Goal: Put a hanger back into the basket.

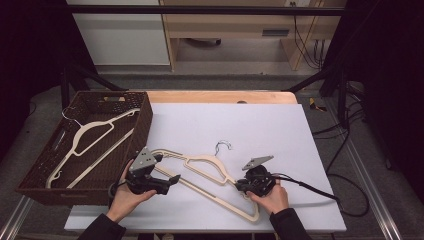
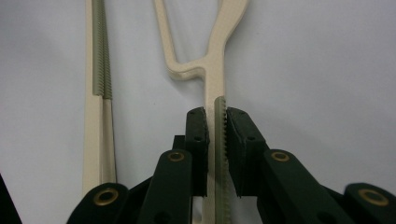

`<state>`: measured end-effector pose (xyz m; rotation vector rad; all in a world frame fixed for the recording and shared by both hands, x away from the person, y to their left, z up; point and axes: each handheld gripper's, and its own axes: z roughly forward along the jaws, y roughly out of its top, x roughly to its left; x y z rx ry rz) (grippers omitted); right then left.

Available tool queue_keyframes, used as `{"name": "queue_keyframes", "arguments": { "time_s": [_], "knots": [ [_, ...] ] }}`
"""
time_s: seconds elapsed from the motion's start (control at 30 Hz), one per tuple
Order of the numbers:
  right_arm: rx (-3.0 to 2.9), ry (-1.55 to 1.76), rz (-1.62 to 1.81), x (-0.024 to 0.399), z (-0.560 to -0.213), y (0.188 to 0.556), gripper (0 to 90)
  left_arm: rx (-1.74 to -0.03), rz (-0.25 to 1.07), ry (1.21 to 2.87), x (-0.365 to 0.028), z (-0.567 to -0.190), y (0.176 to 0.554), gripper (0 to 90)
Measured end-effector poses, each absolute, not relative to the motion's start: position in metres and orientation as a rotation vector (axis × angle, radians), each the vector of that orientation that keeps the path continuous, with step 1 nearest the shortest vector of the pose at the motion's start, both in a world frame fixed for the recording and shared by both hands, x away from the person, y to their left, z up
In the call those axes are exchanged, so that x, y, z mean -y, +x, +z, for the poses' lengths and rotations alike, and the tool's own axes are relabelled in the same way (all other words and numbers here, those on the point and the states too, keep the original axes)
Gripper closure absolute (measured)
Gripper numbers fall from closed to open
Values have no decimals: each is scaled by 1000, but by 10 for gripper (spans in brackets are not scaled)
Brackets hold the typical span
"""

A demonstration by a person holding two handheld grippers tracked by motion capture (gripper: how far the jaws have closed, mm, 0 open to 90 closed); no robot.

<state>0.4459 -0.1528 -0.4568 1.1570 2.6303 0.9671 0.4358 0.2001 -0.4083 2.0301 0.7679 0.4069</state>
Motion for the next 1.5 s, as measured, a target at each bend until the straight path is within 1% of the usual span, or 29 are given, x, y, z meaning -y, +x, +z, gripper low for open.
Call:
{"name": "queue_keyframes", "arguments": {
  "time_s": [0.1, 0.13, 0.23, 0.3, 0.4, 0.47, 0.53, 0.67, 0.8, 0.97, 1.13, 1.23, 1.3, 1.5],
  "knots": [
    [-2608, 1211, 972, 151, -455, 444, 793, -767, 404, 2037, -199, -409, 436, 89],
    [-2617, 1174, 963, 153, -456, 445, 794, -765, 403, 2038, -199, -410, 436, 89],
    [-2602, 1199, 963, 152, -455, 444, 795, -761, 404, 2040, -198, -410, 436, 91],
    [-2589, 1138, 975, 155, -454, 445, 795, -758, 401, 2044, -196, -409, 437, 93],
    [-2570, 1160, 1002, 155, -449, 443, 796, -758, 390, 2046, -192, -408, 441, 96],
    [-2553, 1116, 1024, 156, -447, 442, 796, -750, 389, 2057, -187, -406, 445, 97],
    [-2540, 1098, 1030, 156, -444, 440, 796, -749, 393, 2070, -180, -405, 451, 97],
    [-2526, 1067, 1047, 159, -440, 440, 797, -757, 350, 2085, -164, -405, 467, 105],
    [-2524, 1057, 1054, 160, -439, 440, 797, -762, 358, 2142, -145, -412, 485, 112],
    [-2522, 1054, 1059, 161, -438, 439, 797, -771, 340, 2205, -131, -423, 504, 139],
    [-2513, 1066, 1074, 161, -436, 438, 797, -800, 339, 2244, -122, -437, 526, 188],
    [-2515, 1051, 1062, 162, -435, 438, 797, -812, 326, 2265, -120, -445, 535, 234],
    [-2515, 1049, 1064, 162, -435, 438, 797, -794, 326, 2286, -117, -450, 538, 258],
    [-2516, 1040, 1068, 162, -435, 438, 797, -759, 357, 2289, -112, -456, 542, 383]
  ]
}}
